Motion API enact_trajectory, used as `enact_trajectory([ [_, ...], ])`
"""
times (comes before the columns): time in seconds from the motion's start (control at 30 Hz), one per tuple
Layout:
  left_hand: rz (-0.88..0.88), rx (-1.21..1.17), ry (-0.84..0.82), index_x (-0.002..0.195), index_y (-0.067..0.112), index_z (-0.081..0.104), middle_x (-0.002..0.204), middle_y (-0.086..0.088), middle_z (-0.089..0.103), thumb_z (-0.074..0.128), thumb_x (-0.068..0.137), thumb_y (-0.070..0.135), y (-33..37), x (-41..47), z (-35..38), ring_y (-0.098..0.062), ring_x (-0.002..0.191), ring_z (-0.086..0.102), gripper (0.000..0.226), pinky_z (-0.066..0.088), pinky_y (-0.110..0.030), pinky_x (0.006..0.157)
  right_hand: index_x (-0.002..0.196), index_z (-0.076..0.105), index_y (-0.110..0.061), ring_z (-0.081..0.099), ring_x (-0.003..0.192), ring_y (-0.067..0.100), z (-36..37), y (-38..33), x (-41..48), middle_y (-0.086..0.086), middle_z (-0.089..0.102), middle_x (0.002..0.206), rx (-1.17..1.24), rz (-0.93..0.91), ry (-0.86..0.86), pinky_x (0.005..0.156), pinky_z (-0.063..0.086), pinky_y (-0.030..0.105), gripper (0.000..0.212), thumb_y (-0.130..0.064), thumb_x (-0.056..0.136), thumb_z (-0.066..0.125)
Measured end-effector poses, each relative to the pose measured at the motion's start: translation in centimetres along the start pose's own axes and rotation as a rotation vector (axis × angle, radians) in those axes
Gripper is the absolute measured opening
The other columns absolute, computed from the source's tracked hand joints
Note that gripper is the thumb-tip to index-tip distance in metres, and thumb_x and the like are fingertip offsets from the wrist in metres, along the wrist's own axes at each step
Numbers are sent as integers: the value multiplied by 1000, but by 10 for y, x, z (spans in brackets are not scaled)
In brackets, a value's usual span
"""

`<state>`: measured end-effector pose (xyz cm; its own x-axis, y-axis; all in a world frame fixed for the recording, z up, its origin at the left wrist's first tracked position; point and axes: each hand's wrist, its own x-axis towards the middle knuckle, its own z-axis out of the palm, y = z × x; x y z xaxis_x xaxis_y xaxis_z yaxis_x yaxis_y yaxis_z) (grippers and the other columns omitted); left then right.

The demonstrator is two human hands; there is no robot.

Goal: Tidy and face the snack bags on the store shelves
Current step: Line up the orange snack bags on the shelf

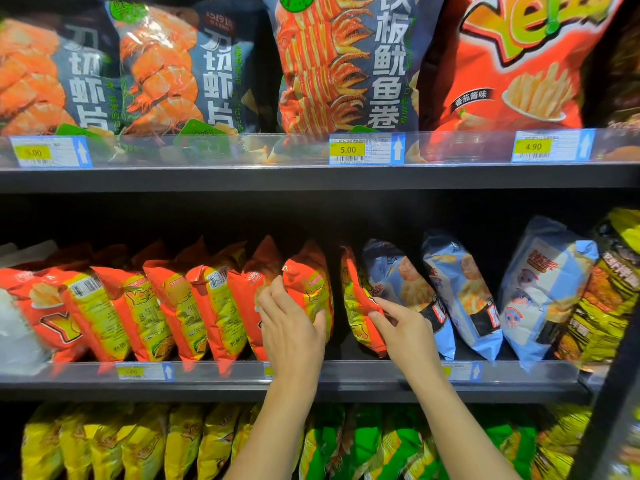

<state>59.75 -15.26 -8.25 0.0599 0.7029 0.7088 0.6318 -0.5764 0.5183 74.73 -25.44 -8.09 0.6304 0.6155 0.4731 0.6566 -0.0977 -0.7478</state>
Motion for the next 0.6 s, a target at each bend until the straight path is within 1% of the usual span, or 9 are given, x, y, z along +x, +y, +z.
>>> enact_trajectory([
  [0.07, 4, 6, 26, 148, 1, 33, 137, -25, 46, 99, 66, 28, 2, 0, -2, -48, 122, 56, 109, 59, -55, 88, 134, 70, -32, 69, 100, 9, -1, -1, -1, -8, 76, 110, 20, 6, -3, 83, 62, 31, 34, -35, 101, 67],
  [0.13, 16, -6, 49, 149, 1, 34, 135, -24, 44, 100, 66, 28, 1, -1, -5, -44, 118, 56, 109, 60, -52, 84, 134, 70, -33, 69, 98, 6, -1, -1, -2, -14, 72, 104, 45, 8, -16, 80, 61, 26, 34, -35, 100, 67],
  [0.17, 21, -13, 68, 149, 1, 34, 135, -23, 44, 99, 67, 28, 0, -1, -7, -43, 117, 56, 109, 60, -51, 84, 134, 70, -33, 69, 97, 5, -2, -2, -3, -16, 71, 102, 64, 4, -23, 78, 60, 23, 34, -35, 100, 67],
  [0.23, 35, -47, 107, 149, 1, 34, 135, -23, 44, 97, 70, 27, 1, -2, -11, -44, 118, 55, 105, 59, -52, 88, 134, 70, -33, 69, 99, 2, -2, -5, -3, -17, 73, 106, 102, -14, -30, 75, 57, 15, 34, -34, 100, 68],
  [0.33, 47, -171, 140, 149, 8, 33, 137, -16, 40, 88, 82, 28, 2, -4, -21, -41, 124, 54, 89, 58, -53, 93, 133, 71, -30, 69, 98, -6, -6, -12, -5, -15, 75, 111, 207, -41, -46, 70, 55, 9, 33, -28, 100, 68],
  [0.4, 31, -308, 126, 147, 10, 37, 136, -6, 39, 81, 89, 29, 1, -4, -28, -34, 122, 54, 76, 58, -53, 93, 130, 73, -33, 68, 99, -11, -11, -21, -8, -20, 75, 110, 274, -60, -58, 74, 55, 9, 31, -24, 100, 69],
  [0.47, -5, -441, 104, 144, 14, 41, 131, 1, 40, 76, 93, 30, 3, -6, -37, -23, 114, 55, 63, 58, -50, 87, 122, 72, -43, 68, 100, -12, -18, -31, -11, -27, 74, 106, 324, -76, -63, 80, 57, 11, 31, -21, 99, 70],
  [0.53, -46, -546, 107, 136, 24, 45, 125, 6, 44, 72, 95, 31, 8, -9, -50, -12, 107, 54, 49, 57, -39, 83, 118, 70, -45, 69, 102, -11, -26, -40, -15, -31, 73, 104, 358, -95, -66, 84, 57, 13, 34, -18, 98, 71],
  [0.6, -86, -663, 81, 128, 34, 45, 121, 9, 51, 70, 97, 29, 14, -13, -64, -6, 108, 56, 40, 54, -29, 82, 121, 71, -39, 71, 105, -4, -35, -45, -20, -22, 77, 108, 430, -96, -83, 87, 59, 20, 33, -16, 98, 71],
])
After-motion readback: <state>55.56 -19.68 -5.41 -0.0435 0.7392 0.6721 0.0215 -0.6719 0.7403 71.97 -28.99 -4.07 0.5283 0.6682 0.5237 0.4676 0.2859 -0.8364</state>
